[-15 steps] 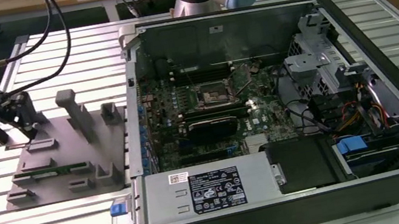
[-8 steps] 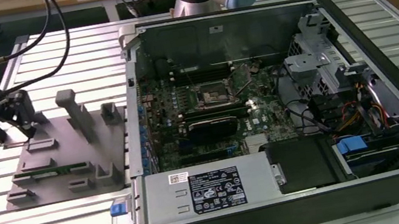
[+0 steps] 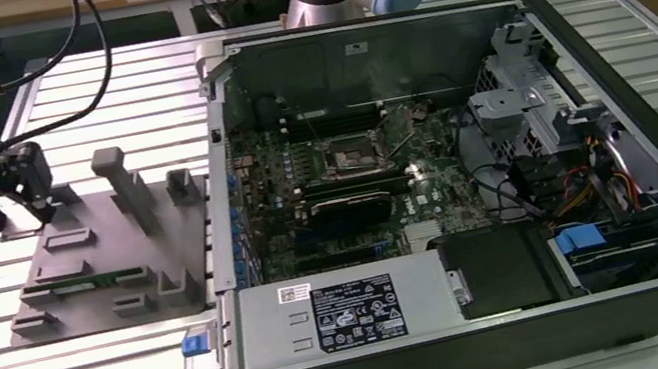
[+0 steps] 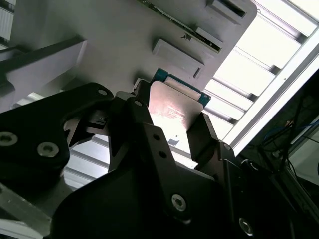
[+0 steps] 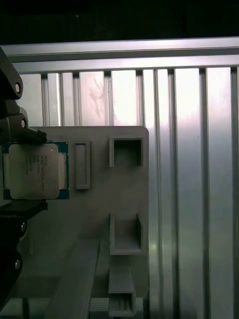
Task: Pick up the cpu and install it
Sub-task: 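Pick up the cpu and move it towards the insertion slot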
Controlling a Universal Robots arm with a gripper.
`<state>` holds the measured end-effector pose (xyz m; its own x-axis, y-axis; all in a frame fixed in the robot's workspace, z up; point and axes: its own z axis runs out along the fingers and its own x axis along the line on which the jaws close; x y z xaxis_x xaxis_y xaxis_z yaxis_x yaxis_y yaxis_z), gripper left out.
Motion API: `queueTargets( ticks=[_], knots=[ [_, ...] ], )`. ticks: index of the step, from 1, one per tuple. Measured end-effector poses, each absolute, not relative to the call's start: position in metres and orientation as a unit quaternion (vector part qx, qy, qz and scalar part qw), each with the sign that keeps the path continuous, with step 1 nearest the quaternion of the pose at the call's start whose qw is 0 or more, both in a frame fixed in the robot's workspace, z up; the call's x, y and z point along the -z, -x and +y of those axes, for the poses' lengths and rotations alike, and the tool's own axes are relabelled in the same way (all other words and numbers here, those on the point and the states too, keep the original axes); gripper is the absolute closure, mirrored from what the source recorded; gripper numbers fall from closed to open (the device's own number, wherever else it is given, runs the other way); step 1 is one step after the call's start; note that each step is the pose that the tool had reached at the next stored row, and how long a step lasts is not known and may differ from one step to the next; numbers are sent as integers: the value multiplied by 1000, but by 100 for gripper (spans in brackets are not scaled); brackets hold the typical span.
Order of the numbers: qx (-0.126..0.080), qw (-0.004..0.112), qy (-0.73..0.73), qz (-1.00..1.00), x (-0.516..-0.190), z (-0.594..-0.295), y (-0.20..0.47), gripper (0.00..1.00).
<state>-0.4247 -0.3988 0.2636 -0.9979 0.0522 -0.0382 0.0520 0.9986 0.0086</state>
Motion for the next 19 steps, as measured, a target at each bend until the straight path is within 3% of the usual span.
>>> queueTargets(
  ticks=[19],
  knots=[
    [-4,19,-26,999,-300,-399,425,45]
  ],
)
